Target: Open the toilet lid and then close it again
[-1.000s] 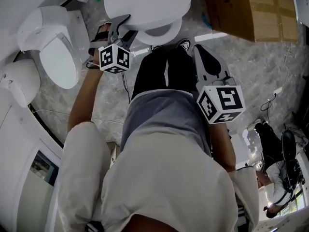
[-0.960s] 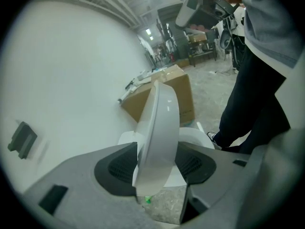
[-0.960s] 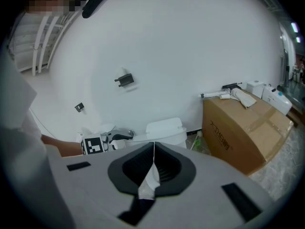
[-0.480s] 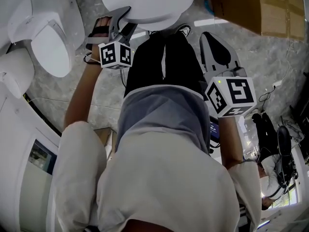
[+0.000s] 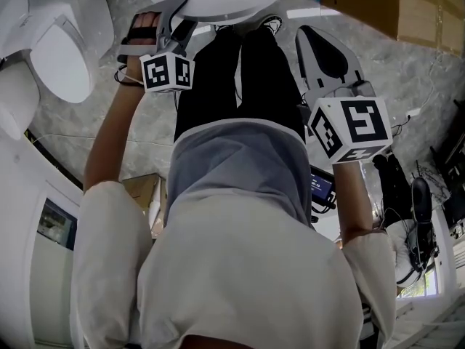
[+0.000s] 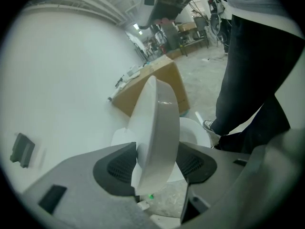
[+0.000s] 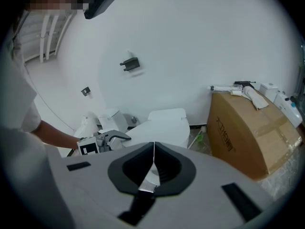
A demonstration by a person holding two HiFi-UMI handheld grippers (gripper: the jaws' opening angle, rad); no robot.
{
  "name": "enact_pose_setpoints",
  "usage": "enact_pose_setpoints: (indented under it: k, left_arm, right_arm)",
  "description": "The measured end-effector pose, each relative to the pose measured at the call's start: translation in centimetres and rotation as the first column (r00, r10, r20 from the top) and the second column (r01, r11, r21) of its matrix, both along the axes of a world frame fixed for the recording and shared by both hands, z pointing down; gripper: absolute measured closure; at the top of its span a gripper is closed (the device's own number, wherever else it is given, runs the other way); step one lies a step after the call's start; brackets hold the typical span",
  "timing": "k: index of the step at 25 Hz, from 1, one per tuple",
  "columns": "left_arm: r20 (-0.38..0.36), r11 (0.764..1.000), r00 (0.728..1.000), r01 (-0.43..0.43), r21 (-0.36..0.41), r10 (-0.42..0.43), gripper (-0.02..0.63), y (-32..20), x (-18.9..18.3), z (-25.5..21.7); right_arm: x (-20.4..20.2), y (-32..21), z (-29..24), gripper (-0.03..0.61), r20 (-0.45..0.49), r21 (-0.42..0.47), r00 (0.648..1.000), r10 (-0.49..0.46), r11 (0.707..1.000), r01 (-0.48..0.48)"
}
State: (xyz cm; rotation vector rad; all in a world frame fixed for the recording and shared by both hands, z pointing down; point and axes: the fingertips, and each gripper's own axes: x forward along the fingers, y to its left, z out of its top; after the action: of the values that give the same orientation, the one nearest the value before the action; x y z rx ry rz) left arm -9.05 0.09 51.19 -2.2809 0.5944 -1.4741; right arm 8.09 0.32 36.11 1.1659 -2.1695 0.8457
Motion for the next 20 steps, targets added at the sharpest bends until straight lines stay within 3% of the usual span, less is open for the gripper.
enact_pose_setpoints:
  k: [7,20]
  left_arm:
    - [0.095,0.999,0.995,-0.007,0.044,0.003,0.385,1.9,0.6,2.0]
    - [0.134,0.999,0.990,-0.041,0.015,0.039,0.367,4.0,0.6,5.5]
  right_arm:
    - [0.1,0.8,1.4,0.566,-0.004,-0.025,0.999,-0.043,0.999,0.043]
    - [-0.7,1.9,4.7,0.568,-0.007,-0.072,0.994,-0.105,0.992,0.104]
